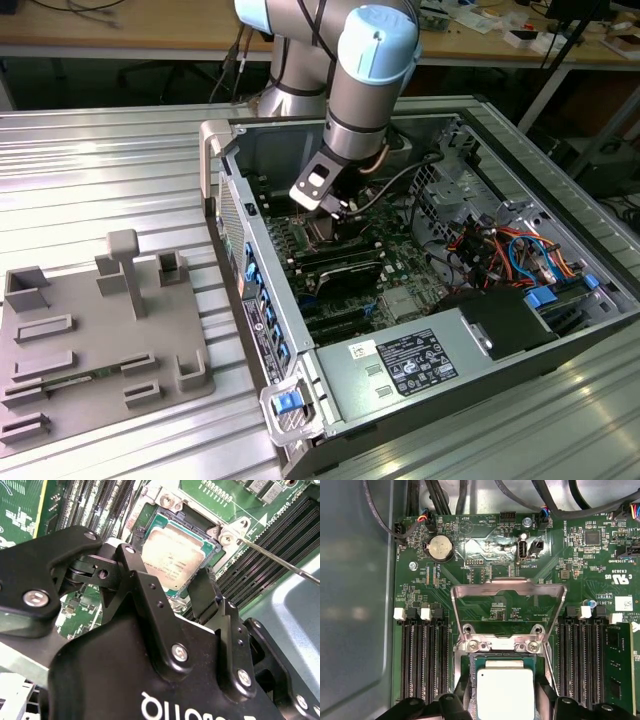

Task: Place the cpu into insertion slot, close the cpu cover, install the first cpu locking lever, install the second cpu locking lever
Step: 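Place the cpu into insertion slot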

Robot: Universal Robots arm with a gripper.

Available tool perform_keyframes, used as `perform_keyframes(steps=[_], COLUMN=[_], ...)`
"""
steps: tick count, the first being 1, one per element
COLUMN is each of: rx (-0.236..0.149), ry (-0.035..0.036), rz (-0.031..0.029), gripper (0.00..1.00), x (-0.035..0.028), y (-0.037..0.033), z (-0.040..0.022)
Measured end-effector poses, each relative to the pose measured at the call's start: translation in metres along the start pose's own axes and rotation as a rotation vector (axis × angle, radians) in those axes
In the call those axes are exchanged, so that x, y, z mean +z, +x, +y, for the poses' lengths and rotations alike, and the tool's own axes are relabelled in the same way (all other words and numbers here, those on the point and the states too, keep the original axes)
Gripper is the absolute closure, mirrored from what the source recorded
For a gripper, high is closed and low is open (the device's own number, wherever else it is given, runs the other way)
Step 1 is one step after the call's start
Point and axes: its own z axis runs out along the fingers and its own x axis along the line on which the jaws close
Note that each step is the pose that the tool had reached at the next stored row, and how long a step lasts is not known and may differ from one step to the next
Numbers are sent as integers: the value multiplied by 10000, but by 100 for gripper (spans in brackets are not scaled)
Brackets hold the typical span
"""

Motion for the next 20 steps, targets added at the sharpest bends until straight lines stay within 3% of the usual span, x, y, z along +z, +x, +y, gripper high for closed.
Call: perform_keyframes(steps=[20], rx=[112], ry=[2], rz=[-9], gripper=[39], x=[0], y=[17], z=[-2])
